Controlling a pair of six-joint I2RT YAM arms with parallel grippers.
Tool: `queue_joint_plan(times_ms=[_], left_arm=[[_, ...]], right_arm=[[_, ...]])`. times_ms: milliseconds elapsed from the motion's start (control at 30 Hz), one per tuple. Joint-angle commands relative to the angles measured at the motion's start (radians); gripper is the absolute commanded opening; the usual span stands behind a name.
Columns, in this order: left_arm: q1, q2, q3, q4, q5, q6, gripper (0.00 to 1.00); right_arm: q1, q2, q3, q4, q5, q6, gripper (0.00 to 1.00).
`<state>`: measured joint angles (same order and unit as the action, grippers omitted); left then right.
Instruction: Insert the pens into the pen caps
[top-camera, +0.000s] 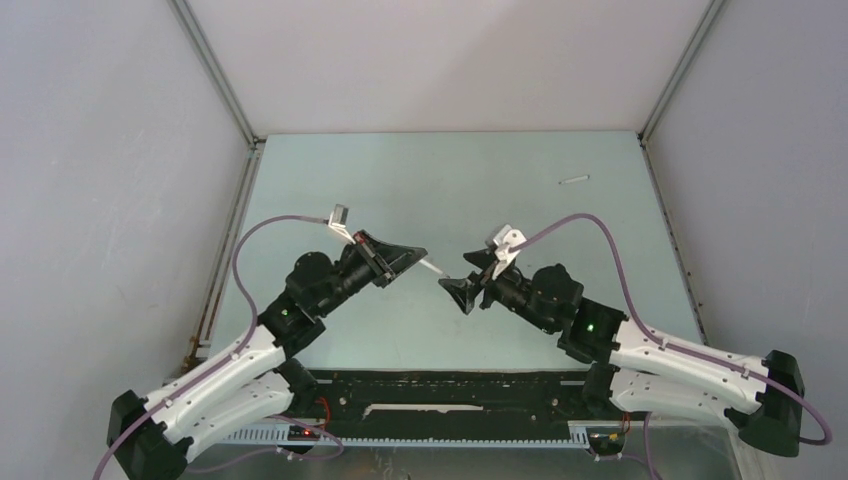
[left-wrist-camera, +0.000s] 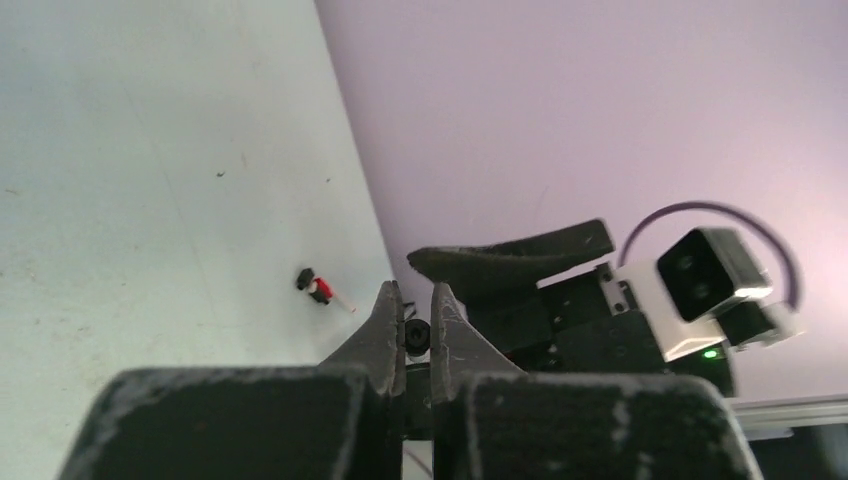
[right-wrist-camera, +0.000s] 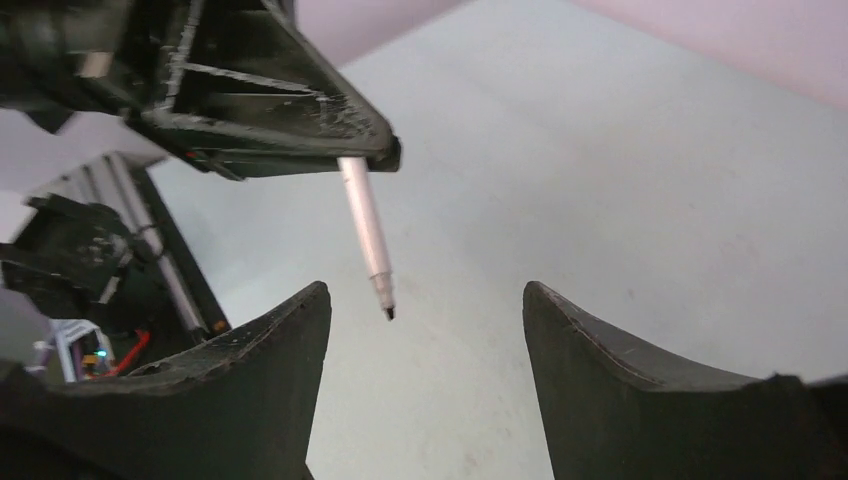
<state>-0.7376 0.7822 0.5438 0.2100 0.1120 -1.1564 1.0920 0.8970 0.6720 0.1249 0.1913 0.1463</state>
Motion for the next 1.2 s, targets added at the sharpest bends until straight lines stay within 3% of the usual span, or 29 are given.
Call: queue_joint_plan(times_ms=[0,300,600,800,1167], left_arm=[[-0.003,-0.078,-0.055,0.119,-0.090,-0.155,0.00],[-0.004,-0.244,-0.182,0.337,-0.197,-0.318,0.00],[-0.003,-0.264,-0.268,0.616,-0.157,-0.447,0.00],[-0.005,-0.224,-0.332,0.851,-0.140,-0.557,0.00],[-0.004,-0.208,-0.336,1.002,-0.131,-0.584,0.00]], right_arm=[[0.008,-0.062,-0.089,0.346,-0.133,-0.028,0.71],[0.065,0.001,-0.192,0.724,-0.228,-0.137,0.66],[0.132,0.225,-0.181,1.205,-0.239,-0.265,0.63],[0.141,0.328,-0.096,1.282,-0.248,-0.304,0.58],[0.148,0.441,0.069,1.305,-0.295,-0.305,0.49]])
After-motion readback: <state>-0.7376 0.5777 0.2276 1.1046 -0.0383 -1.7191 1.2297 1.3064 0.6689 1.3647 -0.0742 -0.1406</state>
